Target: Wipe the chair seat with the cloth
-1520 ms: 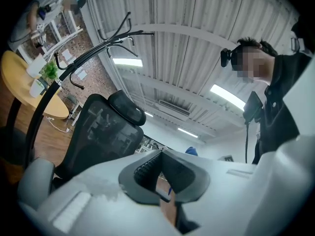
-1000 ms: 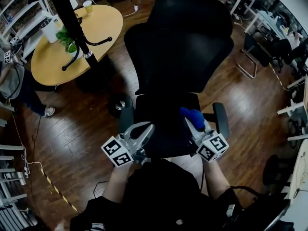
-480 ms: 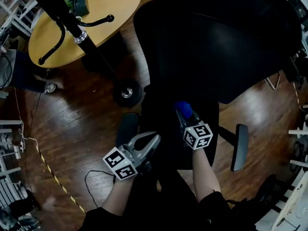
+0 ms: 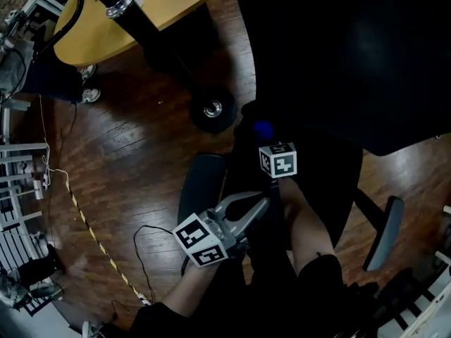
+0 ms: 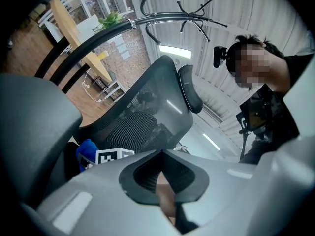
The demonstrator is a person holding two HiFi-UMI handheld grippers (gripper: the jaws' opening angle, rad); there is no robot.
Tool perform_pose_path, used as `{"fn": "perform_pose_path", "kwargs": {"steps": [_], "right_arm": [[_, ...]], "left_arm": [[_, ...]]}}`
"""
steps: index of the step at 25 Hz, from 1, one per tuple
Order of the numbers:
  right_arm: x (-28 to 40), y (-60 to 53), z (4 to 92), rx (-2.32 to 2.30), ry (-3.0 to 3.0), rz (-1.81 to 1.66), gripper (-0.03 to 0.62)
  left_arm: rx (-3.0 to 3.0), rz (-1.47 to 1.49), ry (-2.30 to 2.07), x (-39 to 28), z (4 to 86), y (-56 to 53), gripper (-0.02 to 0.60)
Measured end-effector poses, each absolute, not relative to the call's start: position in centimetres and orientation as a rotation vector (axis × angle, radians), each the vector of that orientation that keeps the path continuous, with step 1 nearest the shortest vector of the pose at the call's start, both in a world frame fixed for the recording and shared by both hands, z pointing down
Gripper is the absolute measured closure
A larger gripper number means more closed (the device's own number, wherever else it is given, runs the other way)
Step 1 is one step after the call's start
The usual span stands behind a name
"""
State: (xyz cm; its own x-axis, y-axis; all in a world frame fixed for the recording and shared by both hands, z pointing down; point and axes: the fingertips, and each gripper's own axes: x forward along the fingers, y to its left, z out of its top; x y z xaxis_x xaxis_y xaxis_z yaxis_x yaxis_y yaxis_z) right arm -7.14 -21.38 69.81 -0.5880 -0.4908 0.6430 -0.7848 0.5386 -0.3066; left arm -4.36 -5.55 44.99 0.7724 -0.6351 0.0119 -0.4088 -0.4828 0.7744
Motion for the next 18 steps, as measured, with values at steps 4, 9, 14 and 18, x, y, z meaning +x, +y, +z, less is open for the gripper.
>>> {"fn": "perform_pose_path", "kwargs": {"steps": [4,9,14,18], "right_arm": [[-7.3,-20.7,70.6,1.018,-2.259,0.800,0.559],[-5.6,-21.2,71.2,1.082,-2.223,0.833,0.559],[2.1,-21.0,72.8,1.229,-2.062,0.849,0.559],[11.0,-20.6,72.9,1.380,-1.926,0.828,0.559]], "left_arm": [[2.132,-0.354,-0.777,-4.3,45.1,-5.3,0.589],[2.115,-0.352,-0.768,-4.5,45.5,-5.4,0.589],[2.102,-0.344,-0.730,-4.5,45.5,-4.7,0.589],[2.087,-0.315,-0.705,-4.2,45.8,-4.1,0.589]]}}
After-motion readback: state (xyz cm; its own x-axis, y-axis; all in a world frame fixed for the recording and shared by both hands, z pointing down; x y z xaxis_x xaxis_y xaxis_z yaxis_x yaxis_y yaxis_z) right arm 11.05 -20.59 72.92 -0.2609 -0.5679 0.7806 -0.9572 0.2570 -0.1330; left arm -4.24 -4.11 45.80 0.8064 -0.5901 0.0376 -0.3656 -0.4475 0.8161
